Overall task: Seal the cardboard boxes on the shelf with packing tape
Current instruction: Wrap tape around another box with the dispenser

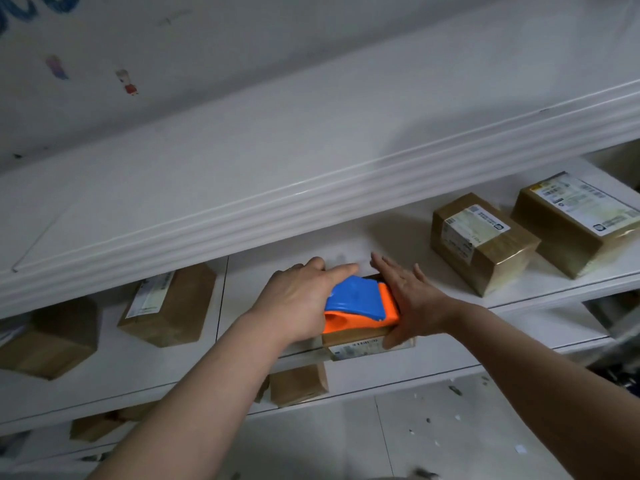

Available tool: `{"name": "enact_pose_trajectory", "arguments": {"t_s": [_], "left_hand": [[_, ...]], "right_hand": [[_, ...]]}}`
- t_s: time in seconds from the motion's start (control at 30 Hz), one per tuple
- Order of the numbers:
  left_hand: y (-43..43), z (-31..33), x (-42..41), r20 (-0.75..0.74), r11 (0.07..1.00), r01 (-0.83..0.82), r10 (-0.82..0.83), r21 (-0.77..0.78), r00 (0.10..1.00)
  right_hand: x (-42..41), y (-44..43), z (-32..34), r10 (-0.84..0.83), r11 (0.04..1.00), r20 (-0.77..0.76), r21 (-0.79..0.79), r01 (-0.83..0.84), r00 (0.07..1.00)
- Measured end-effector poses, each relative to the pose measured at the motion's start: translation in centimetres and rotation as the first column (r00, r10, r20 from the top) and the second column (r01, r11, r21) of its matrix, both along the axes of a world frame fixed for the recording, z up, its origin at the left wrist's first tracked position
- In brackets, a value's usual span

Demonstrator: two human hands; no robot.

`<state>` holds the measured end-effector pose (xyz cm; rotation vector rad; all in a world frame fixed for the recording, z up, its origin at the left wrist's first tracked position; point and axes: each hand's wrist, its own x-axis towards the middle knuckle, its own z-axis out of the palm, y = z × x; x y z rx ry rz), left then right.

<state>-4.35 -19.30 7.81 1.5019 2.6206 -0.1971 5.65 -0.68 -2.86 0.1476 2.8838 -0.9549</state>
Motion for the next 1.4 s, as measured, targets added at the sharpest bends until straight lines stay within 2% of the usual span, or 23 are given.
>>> {"name": "enact_pose_trajectory", "arguments": {"t_s": [0.07, 0.27, 0.4, 0.57, 0.63, 0.73, 0.8, 0.93, 1.03, 1.2, 1.4], "left_hand": [[-0.1, 0.3, -0.5, -0.004, 1.0, 0.002, -0.002, -0.017, 1.0], [-9.2, 0.3, -5.5, 0.227, 0.981, -0.192, 0.195, -0.035, 0.954], [-13.3, -1.4, -7.6, 0.234, 0.957, -0.287, 0.29, -0.048, 0.928], [-11.4, -4.0, -6.8, 0.156, 0.971, -0.23, 0.236, -0.059, 0.959], [-11.1, -4.7, -6.7, 0.139, 0.971, -0.234, 0.239, -0.052, 0.961], [-11.2, -4.8, -7.0, 0.157, 0.977, -0.209, 0.215, -0.054, 0.964], [-11.6, -4.7, -7.1, 0.197, 0.979, -0.198, 0.203, -0.042, 0.959], [-12.0, -4.3, -7.7, 0.24, 0.985, -0.173, 0.171, -0.013, 0.956], [-12.9, -3.9, -8.3, 0.304, 0.992, -0.129, 0.119, 0.01, 0.945], [-14.7, -3.4, -9.9, 0.353, 0.994, -0.096, 0.075, 0.044, 0.933], [-16.6, -4.1, -11.4, 0.32, 0.993, -0.108, 0.116, -0.045, 0.94]], "right_hand": [[-0.2, 0.0, -0.3, -0.023, 1.0, 0.001, -0.006, 0.023, 1.0], [-0.4, 0.5, -0.9, -0.065, 0.994, 0.019, 0.089, 0.063, 0.998], [-0.5, 0.5, -0.7, -0.042, 0.995, 0.037, 0.097, 0.038, 0.998], [-0.5, 0.6, -0.3, -0.025, 0.989, 0.083, 0.147, 0.012, 0.996], [-0.6, -0.2, 0.0, -0.004, 0.969, 0.083, 0.248, -0.017, 0.997], [-0.5, -2.1, -0.6, 0.076, 0.876, 0.062, 0.474, -0.096, 0.995], [-0.5, -3.1, -0.6, 0.074, 0.842, 0.104, 0.526, -0.118, 0.992], [-3.3, -6.1, 0.8, 0.05, 0.84, 0.045, 0.539, -0.067, 0.998], [-5.1, -8.1, -0.4, 0.067, 0.824, 0.078, 0.558, -0.1, 0.995], [-4.3, -6.6, -1.2, 0.061, 0.825, 0.034, 0.561, -0.069, 0.998], [-4.6, -6.6, -1.1, 0.058, 0.826, 0.062, 0.557, -0.083, 0.996]]}}
